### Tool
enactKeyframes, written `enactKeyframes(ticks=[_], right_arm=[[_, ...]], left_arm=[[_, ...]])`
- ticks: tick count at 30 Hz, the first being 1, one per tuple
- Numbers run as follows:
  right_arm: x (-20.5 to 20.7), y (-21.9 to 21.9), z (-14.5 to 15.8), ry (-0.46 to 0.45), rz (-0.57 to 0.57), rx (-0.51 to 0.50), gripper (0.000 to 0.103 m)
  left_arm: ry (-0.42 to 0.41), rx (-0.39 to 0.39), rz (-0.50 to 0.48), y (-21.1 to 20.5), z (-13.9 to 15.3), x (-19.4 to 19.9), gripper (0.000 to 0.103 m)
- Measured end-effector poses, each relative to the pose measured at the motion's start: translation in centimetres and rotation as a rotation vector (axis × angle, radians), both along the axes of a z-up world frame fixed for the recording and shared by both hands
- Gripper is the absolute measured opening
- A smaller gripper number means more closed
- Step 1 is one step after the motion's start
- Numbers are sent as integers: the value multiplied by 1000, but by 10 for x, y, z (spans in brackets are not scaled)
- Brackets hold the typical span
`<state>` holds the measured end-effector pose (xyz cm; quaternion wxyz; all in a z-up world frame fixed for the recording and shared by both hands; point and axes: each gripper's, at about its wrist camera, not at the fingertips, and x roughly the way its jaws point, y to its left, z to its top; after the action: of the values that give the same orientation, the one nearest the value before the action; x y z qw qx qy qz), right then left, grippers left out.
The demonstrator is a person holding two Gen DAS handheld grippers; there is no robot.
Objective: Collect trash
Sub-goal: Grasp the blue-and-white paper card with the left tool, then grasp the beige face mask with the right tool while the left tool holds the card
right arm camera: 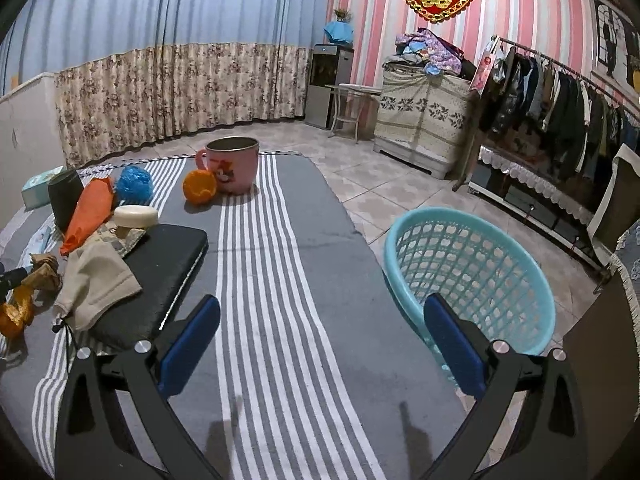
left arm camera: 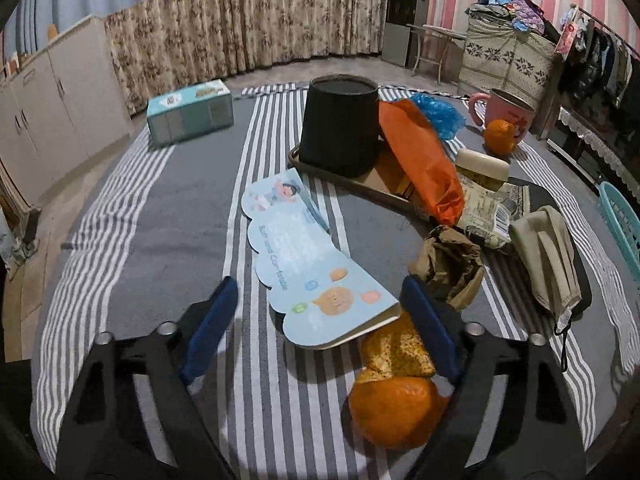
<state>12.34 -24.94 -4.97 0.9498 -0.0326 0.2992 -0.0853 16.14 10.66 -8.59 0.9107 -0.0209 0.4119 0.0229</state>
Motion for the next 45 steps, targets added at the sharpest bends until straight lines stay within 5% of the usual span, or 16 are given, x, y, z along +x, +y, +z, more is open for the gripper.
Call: enactKeyframes(ticks=[9,25,36,43,45], right_arm=[[0,6,-3,5,16,-17,99],[7,59,10,20,138,30,99],[48,134,-17,174,236,44,97],[48,140,-28,211,334,116,51],[45,134,-21,188,342,126,23]], left_arm=[[4,-2,-18,10,0,-4,26],[-71,24,8,43,25,-18,9],[-86,14,4,67,28,-26,8],[-117,9,-6,64,44,-28,8],[-133,18,-17,58,52,-28,8]])
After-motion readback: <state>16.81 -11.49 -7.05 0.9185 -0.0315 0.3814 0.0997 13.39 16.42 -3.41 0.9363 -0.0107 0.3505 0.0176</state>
